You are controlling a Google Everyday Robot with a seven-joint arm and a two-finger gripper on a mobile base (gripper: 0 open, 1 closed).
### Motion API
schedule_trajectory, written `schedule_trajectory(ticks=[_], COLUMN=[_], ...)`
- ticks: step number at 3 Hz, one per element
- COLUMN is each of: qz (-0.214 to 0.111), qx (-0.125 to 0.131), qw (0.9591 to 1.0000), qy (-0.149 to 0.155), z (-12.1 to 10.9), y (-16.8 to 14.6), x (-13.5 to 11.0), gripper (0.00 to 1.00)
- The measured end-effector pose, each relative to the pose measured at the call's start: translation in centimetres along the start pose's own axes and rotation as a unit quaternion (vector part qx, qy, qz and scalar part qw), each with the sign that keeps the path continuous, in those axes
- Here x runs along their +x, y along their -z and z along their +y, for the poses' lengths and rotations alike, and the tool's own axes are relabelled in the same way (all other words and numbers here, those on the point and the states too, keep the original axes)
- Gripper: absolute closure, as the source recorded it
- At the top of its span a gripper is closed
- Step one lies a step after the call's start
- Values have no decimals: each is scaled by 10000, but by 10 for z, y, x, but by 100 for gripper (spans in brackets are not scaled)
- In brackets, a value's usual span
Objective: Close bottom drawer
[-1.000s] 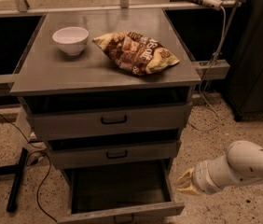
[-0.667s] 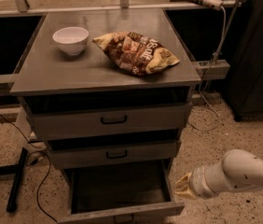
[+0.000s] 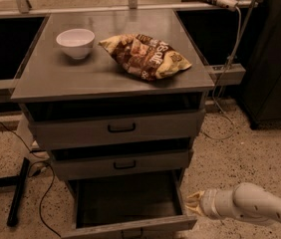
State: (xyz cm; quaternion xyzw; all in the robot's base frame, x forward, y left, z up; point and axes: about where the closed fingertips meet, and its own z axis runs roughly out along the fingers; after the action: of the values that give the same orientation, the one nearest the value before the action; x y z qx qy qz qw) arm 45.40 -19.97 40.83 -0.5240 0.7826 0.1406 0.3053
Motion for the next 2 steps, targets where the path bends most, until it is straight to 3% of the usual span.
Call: schedule_trajectory(ticks=[2], qz=[53], qx=[26], qw=[9998], qy=[168], z=[6], y=[0], x=[-2], gripper=[100])
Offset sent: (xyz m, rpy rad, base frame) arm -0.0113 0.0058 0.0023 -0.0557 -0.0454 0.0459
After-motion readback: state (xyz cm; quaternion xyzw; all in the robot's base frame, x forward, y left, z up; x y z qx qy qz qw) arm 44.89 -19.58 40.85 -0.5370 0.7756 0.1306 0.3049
